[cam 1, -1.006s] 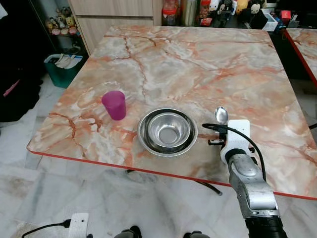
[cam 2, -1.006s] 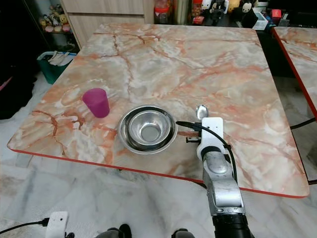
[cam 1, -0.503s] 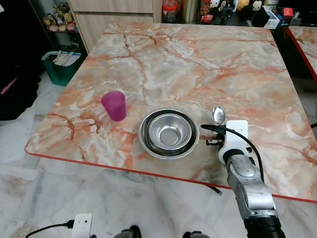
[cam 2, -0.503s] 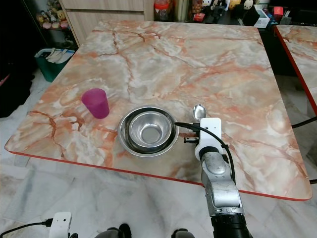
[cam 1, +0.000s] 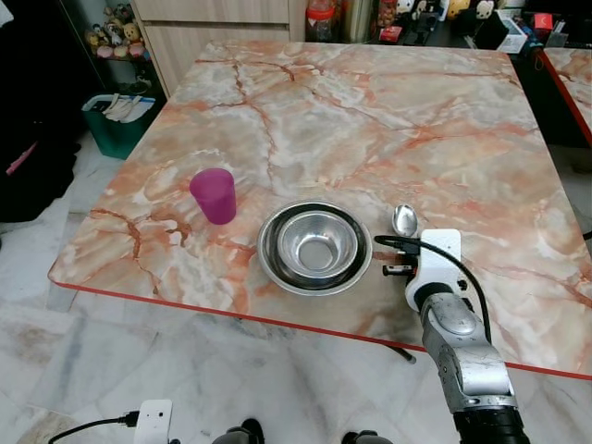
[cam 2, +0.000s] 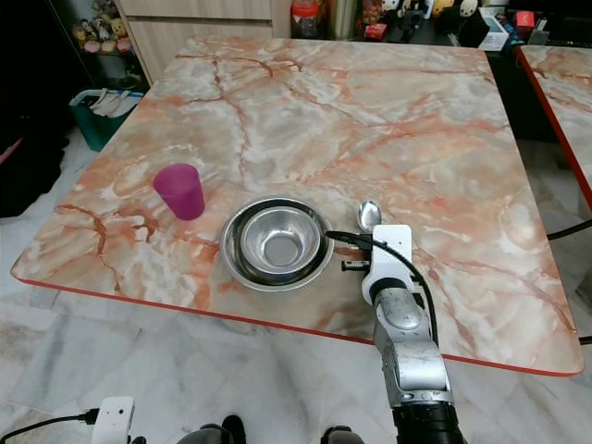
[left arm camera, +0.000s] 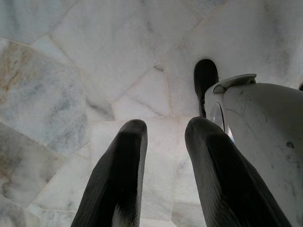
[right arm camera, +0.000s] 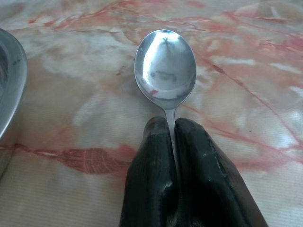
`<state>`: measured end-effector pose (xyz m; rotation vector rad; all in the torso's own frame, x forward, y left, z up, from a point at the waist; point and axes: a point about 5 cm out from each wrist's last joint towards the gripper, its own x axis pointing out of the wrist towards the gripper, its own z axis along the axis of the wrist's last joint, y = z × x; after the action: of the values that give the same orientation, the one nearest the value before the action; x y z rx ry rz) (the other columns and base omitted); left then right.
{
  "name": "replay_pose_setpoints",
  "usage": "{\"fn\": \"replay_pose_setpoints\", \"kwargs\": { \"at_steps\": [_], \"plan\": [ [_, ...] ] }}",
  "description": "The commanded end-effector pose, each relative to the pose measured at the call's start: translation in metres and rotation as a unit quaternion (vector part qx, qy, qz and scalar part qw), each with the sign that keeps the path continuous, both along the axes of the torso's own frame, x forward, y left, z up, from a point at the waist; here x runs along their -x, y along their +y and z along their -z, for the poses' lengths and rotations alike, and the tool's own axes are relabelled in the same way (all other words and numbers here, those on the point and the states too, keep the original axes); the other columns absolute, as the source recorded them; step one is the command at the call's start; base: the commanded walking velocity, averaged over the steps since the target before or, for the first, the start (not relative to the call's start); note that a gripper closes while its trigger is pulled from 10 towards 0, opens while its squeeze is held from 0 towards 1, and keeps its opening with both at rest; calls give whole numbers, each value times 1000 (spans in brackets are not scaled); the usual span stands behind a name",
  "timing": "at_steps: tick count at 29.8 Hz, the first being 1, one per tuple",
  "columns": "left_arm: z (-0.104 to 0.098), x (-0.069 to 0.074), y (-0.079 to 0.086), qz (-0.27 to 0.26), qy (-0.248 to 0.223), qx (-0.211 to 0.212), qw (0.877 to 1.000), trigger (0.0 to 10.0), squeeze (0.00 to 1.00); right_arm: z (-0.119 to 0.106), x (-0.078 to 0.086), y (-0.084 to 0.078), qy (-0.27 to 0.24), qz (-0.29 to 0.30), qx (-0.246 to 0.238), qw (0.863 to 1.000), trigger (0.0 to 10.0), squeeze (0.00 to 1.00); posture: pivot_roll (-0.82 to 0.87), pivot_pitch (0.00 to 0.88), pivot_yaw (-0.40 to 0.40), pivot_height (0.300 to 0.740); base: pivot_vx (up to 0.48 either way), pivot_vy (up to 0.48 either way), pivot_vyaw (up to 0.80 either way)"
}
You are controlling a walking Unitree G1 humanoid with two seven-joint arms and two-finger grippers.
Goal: Setting the table
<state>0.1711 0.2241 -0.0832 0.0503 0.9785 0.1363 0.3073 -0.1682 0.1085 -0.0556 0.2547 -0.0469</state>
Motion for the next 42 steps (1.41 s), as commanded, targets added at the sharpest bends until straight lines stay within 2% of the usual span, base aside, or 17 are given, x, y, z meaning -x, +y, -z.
{"fn": "replay_pose_setpoints", "kwargs": {
  "at_steps": [1, 5, 6, 16, 18, 19, 20, 21, 22, 23, 24, 25, 32, 33, 34, 42],
  "plan": [
    [5, 11, 1, 8, 25, -6, 1000, 10000, 0, 10, 4, 0, 22, 0, -8, 1000, 10000, 0, -25, 193, 37, 740, 0, 0, 0],
    [5, 10, -2, 10, 25, -5, 1000, 10000, 0, 10, 4, 0, 22, 1, -8, 1000, 10000, 0, -24, 196, 38, 740, 0, 0, 0],
    [5, 9, -4, 11, 24, -4, 1000, 10000, 0, 10, 4, 0, 22, 1, -8, 1000, 10000, 82, -23, 198, 37, 740, 0, 0, 0],
    [6, 7, -11, 13, 23, -1, 1000, 10000, 0, 10, 3, 0, 23, 6, -5, 1000, 10000, 78, -21, 205, 37, 740, 0, 0, 0],
    [6, 7, -13, 14, 23, -1, 1000, 10000, 0, 11, 4, 0, 25, 5, -4, 1000, 10000, 318, -21, 205, 37, 740, 0, 0, 0],
    [6, 7, -14, 14, 23, -1, 1000, 10000, 0, 11, 4, 0, 25, 5, -4, 1000, 10000, 318, -21, 205, 37, 740, 0, 0, 0],
    [6, 6, -14, 14, 22, -1, 1000, 10000, 0, 11, 4, 0, 25, 5, -4, 1000, 10000, 537, -18, 204, 37, 740, 0, 0, 0],
    [6, 5, -14, 14, 22, -1, 1000, 10000, 0, 11, 4, 0, 25, 5, -4, 1000, 10000, 537, -18, 204, 37, 740, 0, 0, 0],
    [6, 5, -14, 14, 21, -1, 1000, 10000, 0, 11, 4, 0, 25, 5, -5, 1000, 10000, 686, -18, 204, 37, 740, 0, 0, 0],
    [5, 4, -14, 14, 20, -1, 1000, 10000, 0, 11, 4, 0, 25, 5, -5, 1000, 10000, 757, -18, 204, 37, 740, 0, 0, 0],
    [5, 3, -14, 14, 18, -2, 1000, 10000, 0, 11, 4, 0, 25, 5, -5, 1000, 10000, 988, -18, 204, 37, 740, 0, 0, 0],
    [4, 2, -13, 14, 16, -2, 1000, 10000, 0, 11, 4, 0, 24, 6, -5, 1000, 10000, 1000, -17, 202, 37, 740, 0, 0, 0],
    [0, -1, 1, 12, 9, -7, 1000, 10000, 0, 10, 3, 0, 24, 7, -2, 1000, 10000, 1000, -17, 202, 37, 740, 0, 0, 0],
    [0, -1, 1, 12, 9, -7, 1000, 10000, 0, 10, 3, 0, 24, 7, -2, 1000, 10000, 961, -17, 202, 37, 740, 0, 0, 0],
    [0, 0, 3, 11, 10, -7, 1000, 10000, 0, 8, 3, 0, 19, 8, 0, 1000, 10000, 0, -17, 203, 39, 740, 0, 0, 0],
    [1, 3, 4, 10, 12, -8, 1000, 10000, 0, -9, -1, -3, -24, 14, 18, 999, 10000, 0, -17, 204, 40, 740, 0, 0, 0]
  ]
}}
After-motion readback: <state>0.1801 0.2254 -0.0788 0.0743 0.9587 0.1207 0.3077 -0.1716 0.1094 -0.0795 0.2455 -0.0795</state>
